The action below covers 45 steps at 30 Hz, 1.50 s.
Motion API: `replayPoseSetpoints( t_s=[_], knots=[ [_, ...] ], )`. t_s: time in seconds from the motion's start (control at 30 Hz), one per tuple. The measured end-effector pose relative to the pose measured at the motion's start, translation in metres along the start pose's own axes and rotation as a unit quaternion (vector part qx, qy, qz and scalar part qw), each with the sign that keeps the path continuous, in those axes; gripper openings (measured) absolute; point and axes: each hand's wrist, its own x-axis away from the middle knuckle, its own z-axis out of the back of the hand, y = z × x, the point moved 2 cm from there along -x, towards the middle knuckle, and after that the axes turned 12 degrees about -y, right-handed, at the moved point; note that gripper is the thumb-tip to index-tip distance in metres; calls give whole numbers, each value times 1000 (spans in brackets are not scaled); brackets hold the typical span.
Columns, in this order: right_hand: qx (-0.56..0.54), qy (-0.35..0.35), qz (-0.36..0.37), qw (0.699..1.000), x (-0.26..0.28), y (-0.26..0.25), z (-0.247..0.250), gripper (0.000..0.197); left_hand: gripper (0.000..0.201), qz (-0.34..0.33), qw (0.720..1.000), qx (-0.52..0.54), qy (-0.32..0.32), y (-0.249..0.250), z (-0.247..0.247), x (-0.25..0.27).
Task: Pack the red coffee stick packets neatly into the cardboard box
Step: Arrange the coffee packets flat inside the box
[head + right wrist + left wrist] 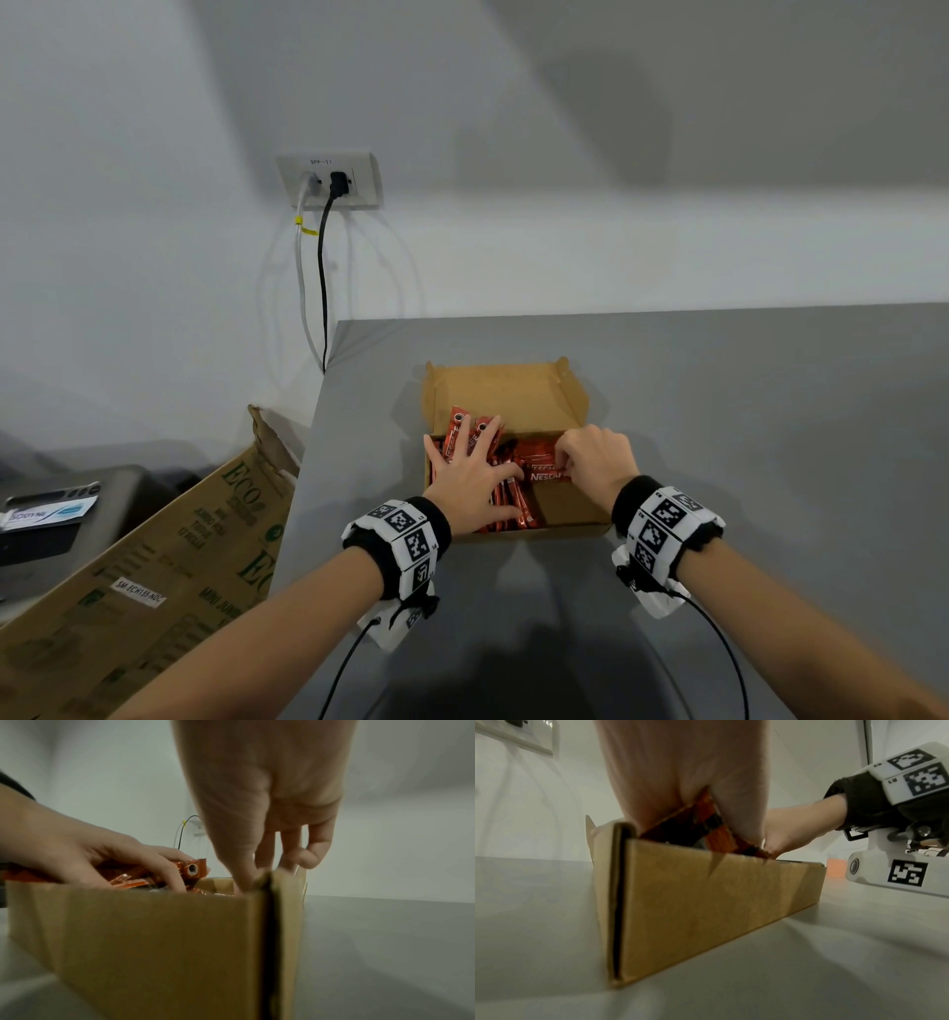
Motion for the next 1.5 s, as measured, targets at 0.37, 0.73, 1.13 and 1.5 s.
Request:
replayPoseSetpoints(
  t_s=[0.37,0.73,1.13,1.5],
  knots=[
    [7,26,26,999,7,4,-7,26,47,0,1000,-8,4,-1,-2,-1],
    [-88,7,21,996,2,7,-6,20,47,-1,1000,-7,6,-1,-2,-1],
    [-37,-31,98,994,21,-28,-20,24,51,9,1000,-20,3,-1,-2,-1],
    [-152,-54,130,978,15,-15,-7,18,58,8,1000,-9,-3,-1,-2,-3]
  ],
)
